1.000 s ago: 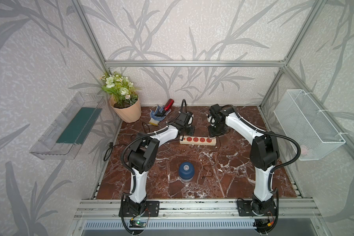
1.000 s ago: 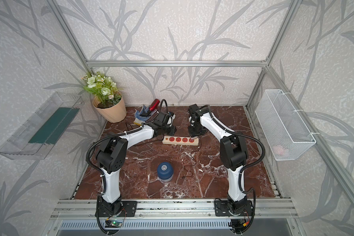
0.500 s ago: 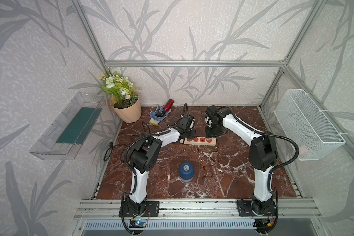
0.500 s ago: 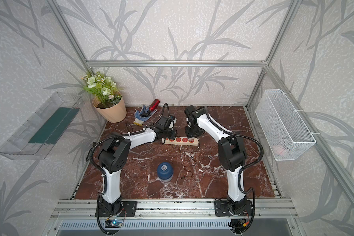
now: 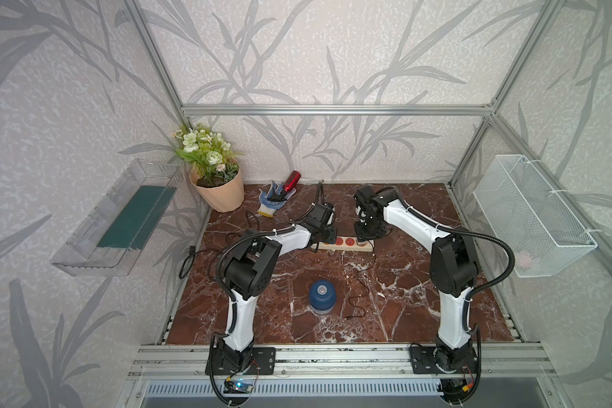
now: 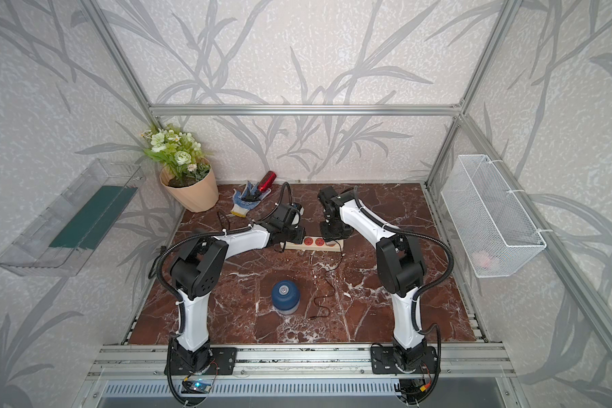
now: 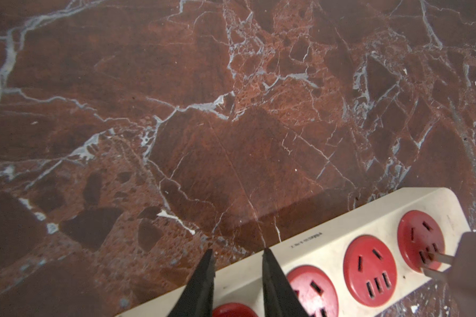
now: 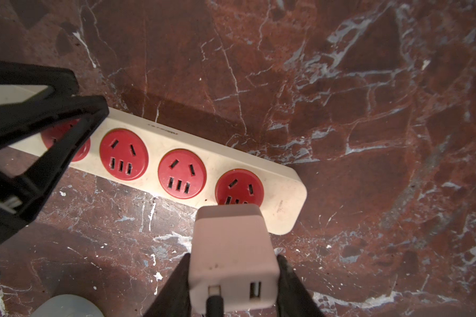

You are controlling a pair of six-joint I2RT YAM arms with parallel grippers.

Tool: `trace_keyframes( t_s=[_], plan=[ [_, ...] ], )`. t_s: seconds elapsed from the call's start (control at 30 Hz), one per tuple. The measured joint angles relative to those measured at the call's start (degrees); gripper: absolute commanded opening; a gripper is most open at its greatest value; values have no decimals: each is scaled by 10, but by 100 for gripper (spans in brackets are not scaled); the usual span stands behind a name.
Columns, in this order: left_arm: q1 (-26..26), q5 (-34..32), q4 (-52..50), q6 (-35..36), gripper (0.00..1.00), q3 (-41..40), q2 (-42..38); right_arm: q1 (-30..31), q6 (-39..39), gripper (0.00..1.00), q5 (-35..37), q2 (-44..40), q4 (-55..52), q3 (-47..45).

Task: Charge the cordless meat grinders
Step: Insert the plug into the socket.

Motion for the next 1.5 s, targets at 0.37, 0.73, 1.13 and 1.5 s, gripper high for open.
trace_keyframes(
  t_s=[0.37, 0.73, 1.13, 1.5],
  plan=[
    [0, 0, 12, -1, 31, 0, 8, 0, 8, 10, 1, -7, 8, -12],
    [0, 0, 24, -6, 30, 0, 14, 0, 11, 10, 5, -11, 9, -14],
    [0, 0, 32, -9, 30, 1, 19, -2, 14, 10, 13, -12, 3, -14],
    [0, 0, 31, -9, 30, 3, 21, -2, 22, 10, 0, -12, 9, -14]
  ],
)
